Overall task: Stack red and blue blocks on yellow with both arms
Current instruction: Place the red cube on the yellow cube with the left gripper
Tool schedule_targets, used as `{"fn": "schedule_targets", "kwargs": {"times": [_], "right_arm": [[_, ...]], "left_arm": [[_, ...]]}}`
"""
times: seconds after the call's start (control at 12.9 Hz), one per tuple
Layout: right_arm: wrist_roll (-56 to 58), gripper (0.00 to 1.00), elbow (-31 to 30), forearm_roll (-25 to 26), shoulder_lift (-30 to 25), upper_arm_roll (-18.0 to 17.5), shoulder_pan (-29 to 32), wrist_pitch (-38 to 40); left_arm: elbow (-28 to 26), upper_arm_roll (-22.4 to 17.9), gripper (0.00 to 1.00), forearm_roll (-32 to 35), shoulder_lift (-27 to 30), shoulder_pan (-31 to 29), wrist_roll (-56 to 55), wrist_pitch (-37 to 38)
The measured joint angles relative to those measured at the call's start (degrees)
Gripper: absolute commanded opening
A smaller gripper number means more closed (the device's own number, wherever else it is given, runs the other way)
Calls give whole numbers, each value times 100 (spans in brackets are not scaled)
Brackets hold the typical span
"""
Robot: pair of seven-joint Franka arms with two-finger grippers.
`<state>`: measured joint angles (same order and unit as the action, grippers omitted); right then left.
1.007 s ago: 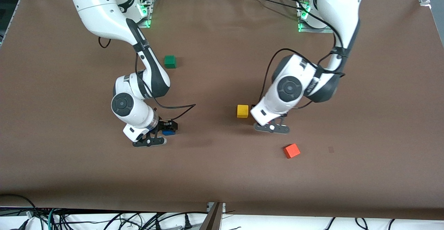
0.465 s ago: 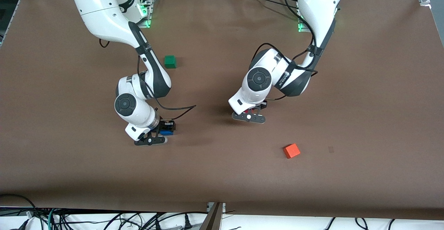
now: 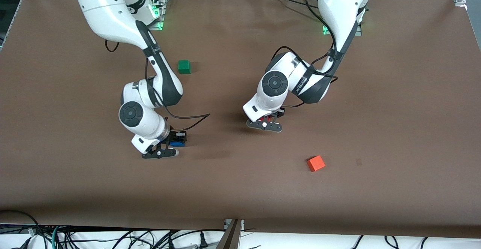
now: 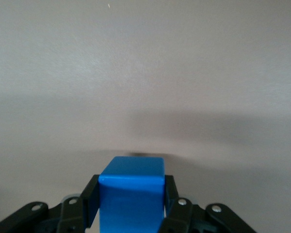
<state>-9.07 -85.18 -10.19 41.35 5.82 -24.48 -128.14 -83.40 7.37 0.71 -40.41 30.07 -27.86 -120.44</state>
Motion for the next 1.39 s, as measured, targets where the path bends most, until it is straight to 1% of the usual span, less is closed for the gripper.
{"fn": "schedule_targets", "kwargs": {"times": [0.31, 0.54, 0.62, 0.7, 0.77, 0.85, 1.16, 1.32, 1.39], "right_arm": [[8, 40, 570, 0, -377, 30, 162, 1099], [8, 41, 1156, -2, -461, 29, 200, 1866], [4, 41, 1354, -12, -466, 26, 199, 2014], [-11, 41, 1489, -38, -469, 17, 197, 2102], [-39, 41, 1560, -64, -469, 8, 191, 2146], [-128, 41, 1586, -95, -468, -10, 179, 2174], [-942, 41, 1619, -137, -466, -161, -2, 2169], [-1269, 41, 1623, -137, -463, -181, -148, 2149], [-1368, 41, 1623, -137, -457, -181, -185, 2122]], "left_arm": [[-11, -18, 9, 0, -13, 0, 0, -5], [-45, -29, 9, 0, -21, 0, 0, -6], [-45, -30, 9, 0, -21, 1, -9, -6], [-45, -30, 12, 0, -21, 2, -23, -6], [-45, -29, 31, 0, -21, 8, -32, -6], [-45, -30, 99, 0, -21, 15, -62, -6], [-25, -51, 100, 0, 18, 6, -338, 40], [135, -134, 100, 0, 207, -116, -396, 402], [278, -160, 100, 0, 372, -277, -407, 677]]}}
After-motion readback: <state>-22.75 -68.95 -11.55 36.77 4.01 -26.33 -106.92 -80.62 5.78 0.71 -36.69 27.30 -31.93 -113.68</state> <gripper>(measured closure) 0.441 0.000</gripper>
